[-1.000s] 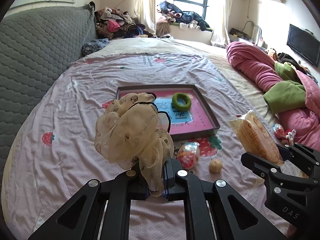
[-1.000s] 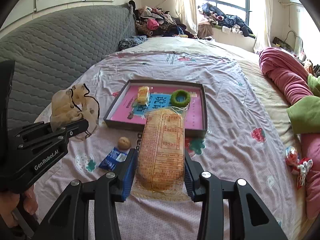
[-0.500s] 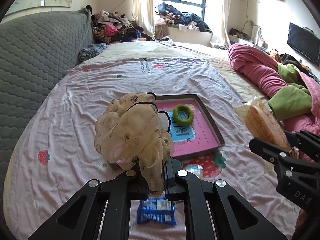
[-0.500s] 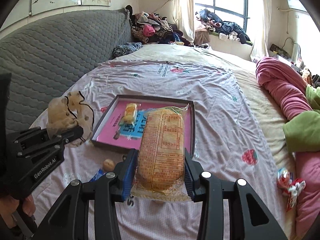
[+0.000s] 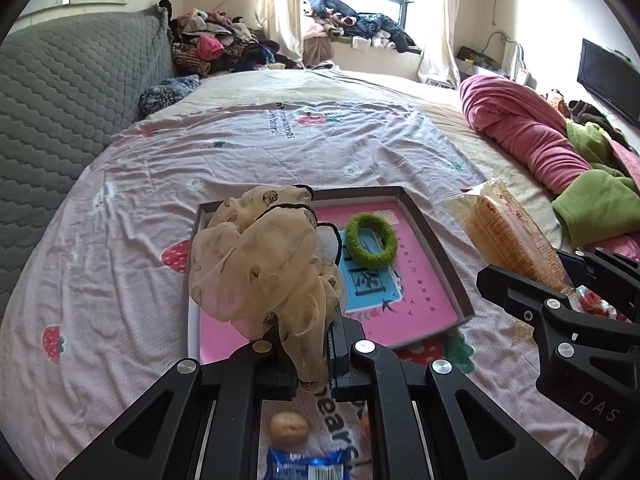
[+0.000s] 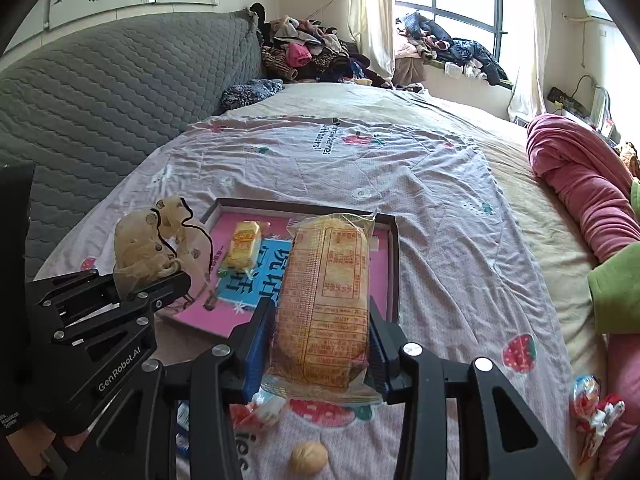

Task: Organize objects
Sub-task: 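Carry the bread packet and mesh pouch with both tools over the tray, then lower both tools and open them to drop the bread packet and pouch onto the book, then withdraw both tools from the tray and approach the blue packet and walnut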

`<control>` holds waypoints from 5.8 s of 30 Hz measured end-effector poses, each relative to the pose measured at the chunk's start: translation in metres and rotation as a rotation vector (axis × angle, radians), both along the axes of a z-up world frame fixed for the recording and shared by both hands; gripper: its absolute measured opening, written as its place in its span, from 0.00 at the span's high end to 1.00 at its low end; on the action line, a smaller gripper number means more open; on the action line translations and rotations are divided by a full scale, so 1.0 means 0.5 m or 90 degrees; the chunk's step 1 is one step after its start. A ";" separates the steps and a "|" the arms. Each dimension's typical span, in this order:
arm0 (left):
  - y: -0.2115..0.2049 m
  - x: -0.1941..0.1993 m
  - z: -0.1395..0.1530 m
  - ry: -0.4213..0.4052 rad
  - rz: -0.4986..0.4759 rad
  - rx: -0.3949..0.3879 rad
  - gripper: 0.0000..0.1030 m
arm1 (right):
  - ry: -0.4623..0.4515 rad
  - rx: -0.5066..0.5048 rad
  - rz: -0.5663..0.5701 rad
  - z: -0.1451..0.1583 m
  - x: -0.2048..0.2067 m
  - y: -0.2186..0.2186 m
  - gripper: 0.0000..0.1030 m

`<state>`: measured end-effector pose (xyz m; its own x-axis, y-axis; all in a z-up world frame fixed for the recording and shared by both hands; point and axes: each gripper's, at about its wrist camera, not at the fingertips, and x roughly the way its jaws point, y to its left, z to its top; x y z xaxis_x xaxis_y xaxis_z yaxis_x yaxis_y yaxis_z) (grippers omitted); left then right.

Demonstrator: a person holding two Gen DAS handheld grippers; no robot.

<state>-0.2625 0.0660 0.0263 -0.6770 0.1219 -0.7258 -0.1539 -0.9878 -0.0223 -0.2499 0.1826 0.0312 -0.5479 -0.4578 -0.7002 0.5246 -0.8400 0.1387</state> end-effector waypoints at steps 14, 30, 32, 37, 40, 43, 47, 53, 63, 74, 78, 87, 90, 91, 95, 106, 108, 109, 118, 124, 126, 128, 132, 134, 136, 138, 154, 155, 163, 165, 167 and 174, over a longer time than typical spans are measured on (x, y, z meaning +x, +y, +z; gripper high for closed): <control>0.024 -0.065 -0.060 -0.025 -0.009 -0.004 0.90 | -0.019 0.010 0.004 -0.065 -0.062 -0.021 0.58; 0.051 -0.102 -0.114 -0.059 -0.025 -0.010 0.90 | -0.053 0.026 0.017 -0.138 -0.094 -0.042 0.58; 0.057 -0.104 -0.125 -0.064 -0.031 -0.018 0.90 | -0.060 0.028 0.015 -0.148 -0.099 -0.042 0.58; 0.060 -0.111 -0.146 -0.077 -0.035 -0.017 0.90 | -0.074 0.033 0.013 -0.173 -0.111 -0.042 0.58; 0.061 -0.116 -0.158 -0.084 -0.036 -0.017 0.90 | -0.079 0.033 0.014 -0.185 -0.118 -0.044 0.58; 0.059 -0.121 -0.171 -0.095 -0.034 -0.017 0.90 | -0.085 0.036 0.018 -0.197 -0.125 -0.049 0.58; 0.056 -0.126 -0.185 -0.103 -0.034 -0.017 0.90 | -0.093 0.037 0.019 -0.212 -0.129 -0.053 0.58; 0.055 -0.128 -0.202 -0.114 -0.035 -0.019 0.89 | -0.106 0.043 0.022 -0.234 -0.136 -0.060 0.58; 0.043 -0.135 -0.211 -0.126 -0.028 -0.015 0.78 | -0.133 0.047 0.021 -0.259 -0.143 -0.063 0.58; 0.022 -0.134 -0.208 -0.132 -0.010 -0.022 0.39 | -0.143 0.061 0.015 -0.264 -0.149 -0.061 0.57; 0.010 -0.127 -0.202 -0.127 -0.005 -0.026 0.35 | -0.141 0.062 0.007 -0.260 -0.148 -0.057 0.52; -0.008 -0.121 -0.180 -0.120 0.005 -0.024 0.23 | -0.126 0.076 -0.004 -0.236 -0.144 -0.057 0.38; -0.013 -0.118 -0.175 -0.120 0.010 -0.024 0.20 | -0.122 0.074 -0.010 -0.225 -0.144 -0.050 0.35; -0.014 -0.116 -0.173 -0.119 0.012 -0.026 0.20 | -0.121 0.071 -0.013 -0.221 -0.143 -0.045 0.35; -0.023 -0.108 -0.164 -0.114 0.021 -0.027 0.18 | -0.119 0.071 -0.022 -0.210 -0.140 -0.036 0.35; -0.040 -0.059 -0.094 -0.079 0.040 -0.015 0.07 | -0.099 0.050 -0.027 -0.145 -0.102 -0.013 0.25; -0.040 -0.045 -0.071 -0.067 0.041 -0.013 0.04 | -0.094 0.045 -0.028 -0.129 -0.095 -0.008 0.24; -0.040 -0.039 -0.062 -0.062 0.041 -0.014 0.04 | -0.087 0.042 -0.030 -0.116 -0.088 -0.004 0.21; -0.055 0.014 0.024 -0.023 0.055 -0.012 0.04 | -0.048 0.019 -0.035 -0.028 -0.039 0.026 0.16; -0.060 0.059 0.068 -0.003 0.058 -0.014 0.04 | -0.025 0.009 -0.033 0.022 -0.002 0.043 0.16; -0.061 0.075 0.079 0.002 0.058 -0.013 0.04 | -0.019 0.008 -0.032 0.037 0.012 0.047 0.16; -0.062 0.091 0.091 0.005 0.059 -0.015 0.04 | -0.010 0.005 -0.031 0.054 0.029 0.054 0.16; -0.065 0.126 0.111 0.013 0.058 -0.016 0.04 | 0.003 0.002 -0.031 0.083 0.058 0.063 0.15; -0.066 0.143 0.119 0.017 0.059 -0.022 0.04 | 0.010 0.001 -0.032 0.096 0.073 0.069 0.15; -0.069 0.160 0.126 0.018 0.059 -0.023 0.04 | 0.015 0.000 -0.032 0.109 0.087 0.074 0.15; -0.071 0.176 0.130 0.020 0.059 -0.026 0.04 | 0.019 0.000 -0.032 0.118 0.101 0.077 0.15; -0.092 0.298 0.129 0.016 0.058 -0.046 0.04 | 0.032 0.005 -0.024 0.148 0.212 0.104 0.14; -0.092 0.304 0.128 0.016 0.058 -0.046 0.04 | 0.032 0.004 -0.024 0.148 0.217 0.106 0.14; -0.091 0.339 0.106 0.004 0.056 -0.049 0.04 | 0.025 0.012 -0.026 0.133 0.255 0.123 0.14; -0.089 0.345 0.099 0.003 0.055 -0.048 0.04 | 0.022 0.014 -0.027 0.127 0.261 0.127 0.14; -0.086 0.349 0.091 0.000 0.053 -0.049 0.04 | 0.020 0.016 -0.027 0.120 0.268 0.130 0.14; -0.075 0.364 0.056 -0.015 0.047 -0.057 0.04 | 0.010 0.023 -0.027 0.094 0.282 0.141 0.14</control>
<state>-0.0805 0.0286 0.0542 -0.6647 0.0066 -0.7471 -0.0817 -0.9946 0.0639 -0.1091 0.2530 0.0783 -0.5769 -0.4080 -0.7077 0.4902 -0.8659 0.0996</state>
